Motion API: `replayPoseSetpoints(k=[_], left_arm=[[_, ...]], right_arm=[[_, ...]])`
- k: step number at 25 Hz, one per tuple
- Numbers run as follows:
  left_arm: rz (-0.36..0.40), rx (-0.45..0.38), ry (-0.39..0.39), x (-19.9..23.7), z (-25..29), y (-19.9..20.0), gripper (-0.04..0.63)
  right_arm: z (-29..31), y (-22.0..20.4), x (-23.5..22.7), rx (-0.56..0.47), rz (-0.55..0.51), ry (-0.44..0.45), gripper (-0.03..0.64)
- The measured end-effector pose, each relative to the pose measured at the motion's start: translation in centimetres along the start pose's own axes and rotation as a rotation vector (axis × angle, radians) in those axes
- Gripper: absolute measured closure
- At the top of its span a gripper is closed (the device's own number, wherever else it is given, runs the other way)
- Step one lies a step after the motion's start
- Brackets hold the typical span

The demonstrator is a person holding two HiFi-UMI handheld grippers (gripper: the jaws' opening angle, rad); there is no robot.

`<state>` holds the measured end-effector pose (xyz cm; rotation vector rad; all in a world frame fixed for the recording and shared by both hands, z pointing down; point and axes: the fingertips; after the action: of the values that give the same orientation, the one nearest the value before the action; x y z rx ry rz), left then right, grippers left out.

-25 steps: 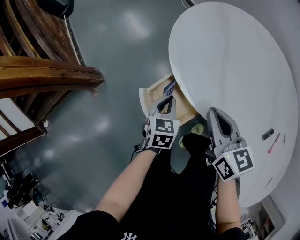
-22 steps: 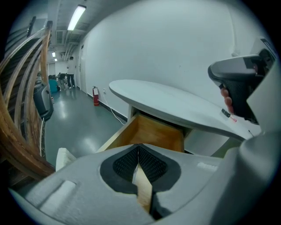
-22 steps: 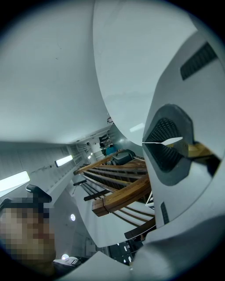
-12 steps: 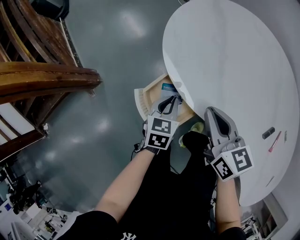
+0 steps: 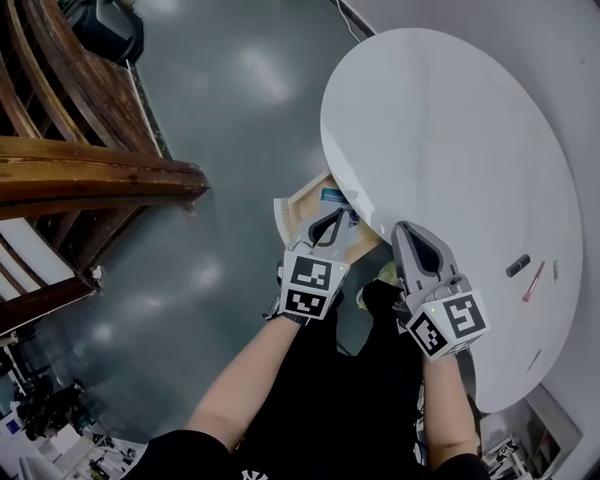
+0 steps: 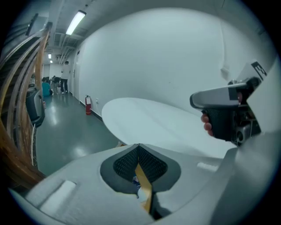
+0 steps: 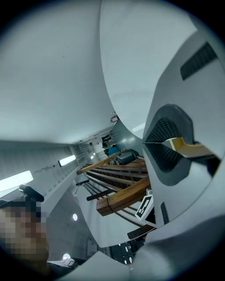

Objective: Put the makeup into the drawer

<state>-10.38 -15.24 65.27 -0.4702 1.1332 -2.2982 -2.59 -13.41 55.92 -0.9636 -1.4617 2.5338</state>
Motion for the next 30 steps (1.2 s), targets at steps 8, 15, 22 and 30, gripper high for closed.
replayPoseSetpoints(k=[8,15,22,30], left_arm=[[0.054,-0.077,-0.071,-2.0,-5.4,7.4,0.586],[0.097,-0.159,-0.117,-4.0,-9.5,14.5,0.586],[0.111,-0.223,-0.171,-6.9,-12.3,19.5,0.586],[0.150,-0.309,-0.244,-10.4,-15.5,24.5,0.586]], right_arm=[[-2.4,3.8,2.4,-0.049,-0.004,-0.050,0.600],[-5.2,8.6,4.3,-0.109,-0.047,-0.070,0.600],[-7.6,12.5,6.0,-0.162,-0.091,-0.087,0.601],[-10.3,16.7,7.4,-0.224,-0.132,-0.109,0.601]])
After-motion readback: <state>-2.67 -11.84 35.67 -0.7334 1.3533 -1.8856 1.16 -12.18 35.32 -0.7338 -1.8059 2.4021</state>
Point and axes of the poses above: the fingertips, and each gripper's own axes: z forward along the fingers, x to its left, y out of its top, and after that the axes turned 7 degrees about z, right-handed
